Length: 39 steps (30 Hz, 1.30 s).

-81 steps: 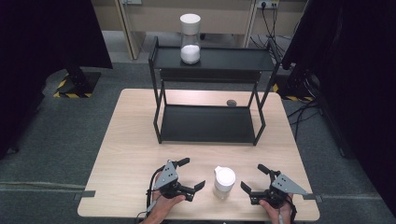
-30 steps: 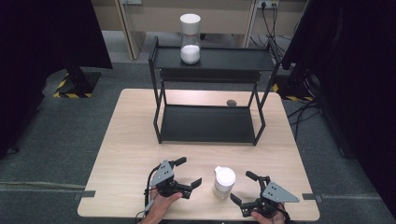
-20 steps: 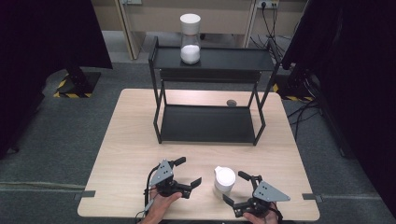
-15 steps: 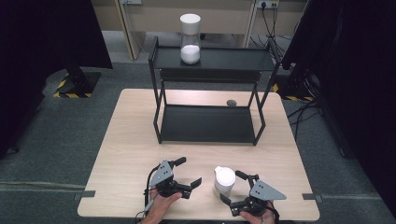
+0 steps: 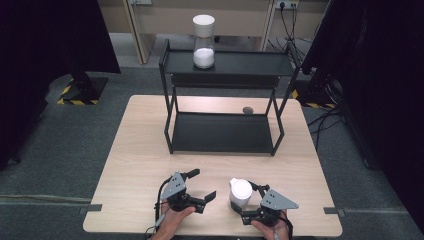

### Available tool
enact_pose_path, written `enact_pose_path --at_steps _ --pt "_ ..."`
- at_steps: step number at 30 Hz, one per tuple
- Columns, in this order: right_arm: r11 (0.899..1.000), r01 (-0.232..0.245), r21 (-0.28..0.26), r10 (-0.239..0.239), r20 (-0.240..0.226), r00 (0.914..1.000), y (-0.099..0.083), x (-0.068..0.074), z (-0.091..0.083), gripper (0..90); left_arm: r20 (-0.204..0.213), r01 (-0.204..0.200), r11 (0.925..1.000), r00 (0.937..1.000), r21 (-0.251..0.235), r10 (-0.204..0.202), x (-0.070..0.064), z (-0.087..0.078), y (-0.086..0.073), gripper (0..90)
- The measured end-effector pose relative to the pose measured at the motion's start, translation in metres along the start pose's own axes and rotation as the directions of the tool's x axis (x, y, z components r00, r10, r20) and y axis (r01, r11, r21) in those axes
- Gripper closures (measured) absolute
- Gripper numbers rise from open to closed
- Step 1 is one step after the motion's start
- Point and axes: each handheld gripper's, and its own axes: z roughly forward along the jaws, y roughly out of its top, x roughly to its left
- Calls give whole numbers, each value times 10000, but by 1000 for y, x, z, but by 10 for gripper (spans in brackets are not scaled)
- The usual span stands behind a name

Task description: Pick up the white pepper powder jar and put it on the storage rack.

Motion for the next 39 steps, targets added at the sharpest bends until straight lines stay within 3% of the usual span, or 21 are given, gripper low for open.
enact_pose_path --at_steps 12,19,39 --pt "9998 166 104 -163 -229 9996 2 -1 5 304 10 91 10000 10000 -1 -91 1 0 -1 1" --pt "9994 334 122 -333 -75 9994 4 2 2 307 29 78 10000 10000 -16 -78 1 0 -1 1" --pt "9985 252 -488 -256 -72 9996 20 1 -14 307 100 56 10000 9999 -30 -56 0 0 -1 1"
